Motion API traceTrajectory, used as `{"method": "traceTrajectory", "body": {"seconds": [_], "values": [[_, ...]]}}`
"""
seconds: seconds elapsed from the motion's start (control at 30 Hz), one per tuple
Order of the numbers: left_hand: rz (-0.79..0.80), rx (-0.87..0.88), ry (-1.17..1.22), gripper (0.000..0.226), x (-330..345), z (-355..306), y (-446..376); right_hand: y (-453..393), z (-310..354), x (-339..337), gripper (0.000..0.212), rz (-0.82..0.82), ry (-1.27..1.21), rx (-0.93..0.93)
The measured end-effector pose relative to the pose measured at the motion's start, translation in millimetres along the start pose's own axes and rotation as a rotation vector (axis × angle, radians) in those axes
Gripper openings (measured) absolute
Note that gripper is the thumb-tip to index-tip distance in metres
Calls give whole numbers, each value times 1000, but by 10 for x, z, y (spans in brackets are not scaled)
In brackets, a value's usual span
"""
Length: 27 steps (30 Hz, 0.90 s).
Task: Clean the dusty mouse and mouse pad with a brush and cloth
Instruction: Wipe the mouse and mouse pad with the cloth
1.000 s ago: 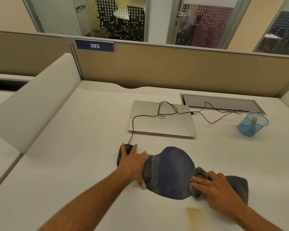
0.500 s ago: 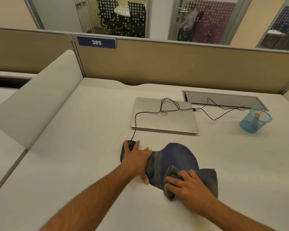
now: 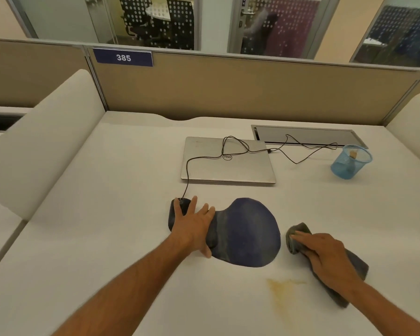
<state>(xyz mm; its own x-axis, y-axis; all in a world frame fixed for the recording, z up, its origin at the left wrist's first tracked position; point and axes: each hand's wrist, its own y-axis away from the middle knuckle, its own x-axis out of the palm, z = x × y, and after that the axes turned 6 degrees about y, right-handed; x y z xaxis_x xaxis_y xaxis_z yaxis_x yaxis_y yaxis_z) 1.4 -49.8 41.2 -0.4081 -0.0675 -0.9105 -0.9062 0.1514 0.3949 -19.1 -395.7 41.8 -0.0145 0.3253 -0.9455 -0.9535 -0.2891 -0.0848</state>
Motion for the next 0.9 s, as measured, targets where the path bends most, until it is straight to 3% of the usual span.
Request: {"method": "traceTrajectory", "body": {"seconds": [0.07, 0.17, 0.33, 0.43, 0.6, 0.77, 0.9], "values": [[-97, 98, -23, 101, 84, -105, 74, 138, 50, 106, 39, -26, -28, 83], [-127, 244, 75, 66, 332, -321, 239, 331, 83, 248, 39, -76, -137, 172], [-108, 134, 65, 51, 605, -555, 392, 423, 93, 279, 38, -98, -327, 200], [-118, 96, 55, 49, 570, -579, 381, 443, 310, 299, 46, -15, -435, -25], [-79, 26, 64, 44, 461, -662, 367, 335, 416, 396, 34, 202, -393, -362], [-131, -61, 104, 35, 471, -788, 370, 238, 455, 376, 25, 487, -376, -458], [-255, -132, 94, 28, 593, -1027, 388, 351, 386, 318, 26, 594, -340, -541]]}}
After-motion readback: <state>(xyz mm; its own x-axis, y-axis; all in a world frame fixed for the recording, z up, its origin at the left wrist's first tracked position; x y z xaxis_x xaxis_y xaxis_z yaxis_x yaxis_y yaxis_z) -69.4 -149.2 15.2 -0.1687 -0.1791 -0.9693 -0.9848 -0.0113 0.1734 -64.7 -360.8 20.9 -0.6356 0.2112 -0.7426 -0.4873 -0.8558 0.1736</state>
